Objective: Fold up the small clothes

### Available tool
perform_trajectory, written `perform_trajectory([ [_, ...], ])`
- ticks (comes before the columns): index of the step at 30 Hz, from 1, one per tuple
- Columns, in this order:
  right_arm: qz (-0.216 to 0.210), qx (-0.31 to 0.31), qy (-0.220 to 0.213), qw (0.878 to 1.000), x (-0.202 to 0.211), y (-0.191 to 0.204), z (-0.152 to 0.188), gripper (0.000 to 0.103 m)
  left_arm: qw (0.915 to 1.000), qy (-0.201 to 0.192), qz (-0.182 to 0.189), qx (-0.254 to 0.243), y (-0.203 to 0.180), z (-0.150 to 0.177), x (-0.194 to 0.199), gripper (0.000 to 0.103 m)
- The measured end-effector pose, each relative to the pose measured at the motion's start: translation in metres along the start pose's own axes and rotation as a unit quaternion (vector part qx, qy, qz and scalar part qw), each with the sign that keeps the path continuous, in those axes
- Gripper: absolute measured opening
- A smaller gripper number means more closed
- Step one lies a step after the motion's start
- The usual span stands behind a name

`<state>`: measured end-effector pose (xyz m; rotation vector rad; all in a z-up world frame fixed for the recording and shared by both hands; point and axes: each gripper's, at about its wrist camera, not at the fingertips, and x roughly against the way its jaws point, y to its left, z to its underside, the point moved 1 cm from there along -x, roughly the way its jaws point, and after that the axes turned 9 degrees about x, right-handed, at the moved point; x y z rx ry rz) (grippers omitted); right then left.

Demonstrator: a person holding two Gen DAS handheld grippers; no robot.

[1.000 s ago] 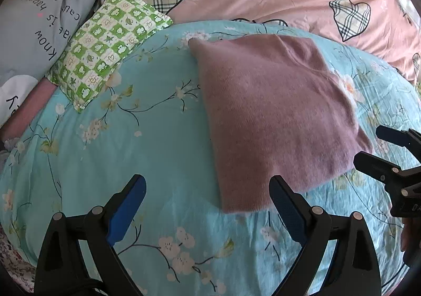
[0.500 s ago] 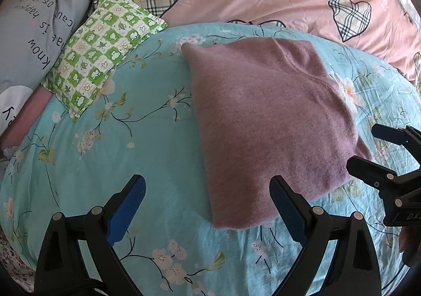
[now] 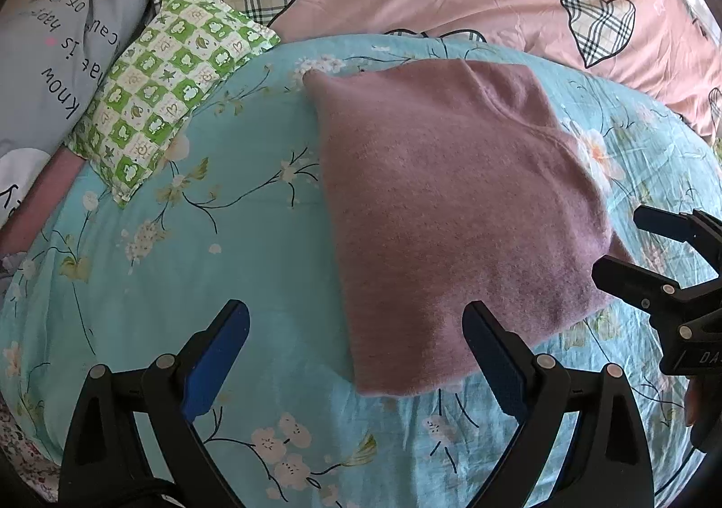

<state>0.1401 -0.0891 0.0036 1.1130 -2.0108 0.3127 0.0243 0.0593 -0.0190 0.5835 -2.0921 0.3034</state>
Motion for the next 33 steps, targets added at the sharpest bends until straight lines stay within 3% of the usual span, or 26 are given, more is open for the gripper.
perform_trajectory([
  [33, -0.009, 0.000, 0.001, 1.000, -0.0058, 0.0021, -0.0058, 0.097, 0.9999, 0.001, 0.010, -0.001, 0.0013, -0.0038, -0.0028, 0.097],
])
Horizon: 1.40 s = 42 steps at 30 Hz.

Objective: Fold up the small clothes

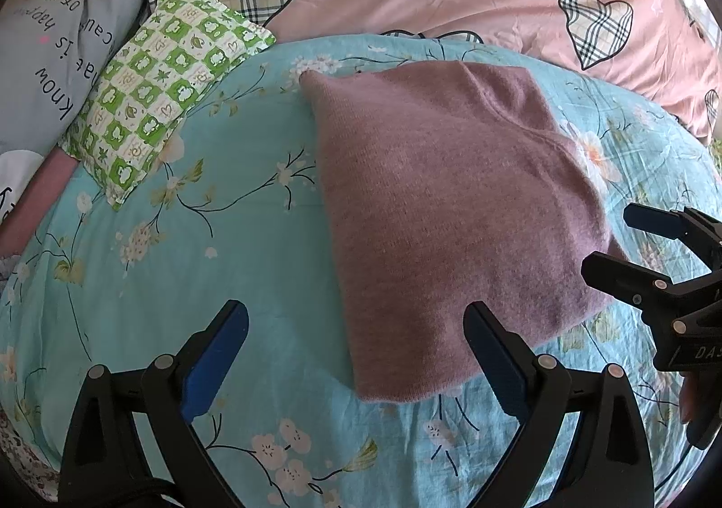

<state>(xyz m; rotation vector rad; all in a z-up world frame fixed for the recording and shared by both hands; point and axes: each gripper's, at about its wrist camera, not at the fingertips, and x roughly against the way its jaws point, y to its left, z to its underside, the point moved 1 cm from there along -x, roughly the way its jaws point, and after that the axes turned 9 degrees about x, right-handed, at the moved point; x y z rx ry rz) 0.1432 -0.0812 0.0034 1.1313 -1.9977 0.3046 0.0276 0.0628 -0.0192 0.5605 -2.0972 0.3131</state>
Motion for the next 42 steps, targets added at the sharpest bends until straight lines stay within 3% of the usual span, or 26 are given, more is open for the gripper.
perform_trajectory([
  [42, 0.001, -0.005, -0.007, 1.000, 0.0035, -0.0030, -0.0088, 0.097, 1.0000, -0.001, -0.001, -0.004, 0.0042, -0.0102, 0.0007, 0.097],
])
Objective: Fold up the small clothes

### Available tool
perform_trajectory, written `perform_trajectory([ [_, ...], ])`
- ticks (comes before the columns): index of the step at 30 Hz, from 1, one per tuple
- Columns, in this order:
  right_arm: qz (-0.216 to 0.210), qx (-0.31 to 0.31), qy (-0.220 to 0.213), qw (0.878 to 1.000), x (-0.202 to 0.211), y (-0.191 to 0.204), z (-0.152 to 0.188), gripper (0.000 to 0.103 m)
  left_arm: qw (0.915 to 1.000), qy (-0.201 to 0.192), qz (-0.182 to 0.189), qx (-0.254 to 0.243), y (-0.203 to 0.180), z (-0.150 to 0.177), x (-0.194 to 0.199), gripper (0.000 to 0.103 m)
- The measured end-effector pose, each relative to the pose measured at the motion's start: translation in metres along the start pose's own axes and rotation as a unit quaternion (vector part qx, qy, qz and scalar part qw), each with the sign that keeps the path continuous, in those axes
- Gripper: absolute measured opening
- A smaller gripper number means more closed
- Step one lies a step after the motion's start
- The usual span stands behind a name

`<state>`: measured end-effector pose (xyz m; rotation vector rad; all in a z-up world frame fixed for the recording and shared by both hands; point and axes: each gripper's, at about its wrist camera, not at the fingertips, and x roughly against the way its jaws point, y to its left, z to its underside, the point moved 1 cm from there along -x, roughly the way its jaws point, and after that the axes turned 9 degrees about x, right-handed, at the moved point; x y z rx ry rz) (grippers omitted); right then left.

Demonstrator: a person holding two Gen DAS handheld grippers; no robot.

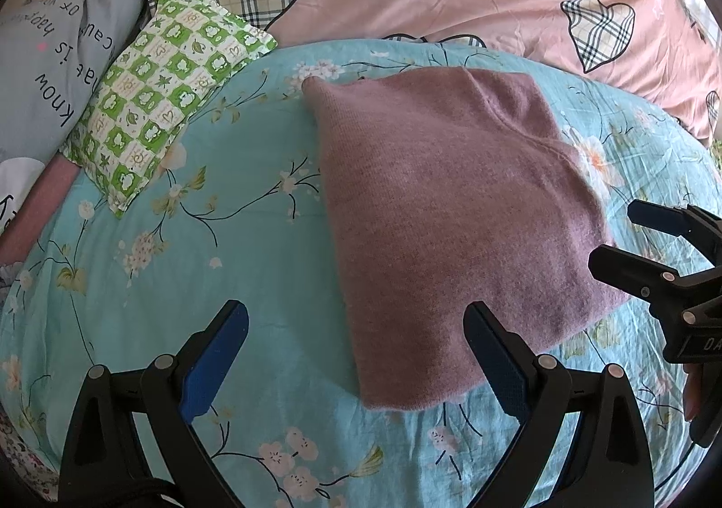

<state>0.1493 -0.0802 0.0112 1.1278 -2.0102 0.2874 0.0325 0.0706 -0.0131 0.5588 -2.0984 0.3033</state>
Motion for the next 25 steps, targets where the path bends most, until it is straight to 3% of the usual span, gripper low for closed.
perform_trajectory([
  [25, 0.009, -0.010, 0.001, 1.000, 0.002, -0.001, -0.001, 0.097, 0.9999, 0.001, -0.001, 0.010, 0.011, -0.003, 0.001, 0.097],
])
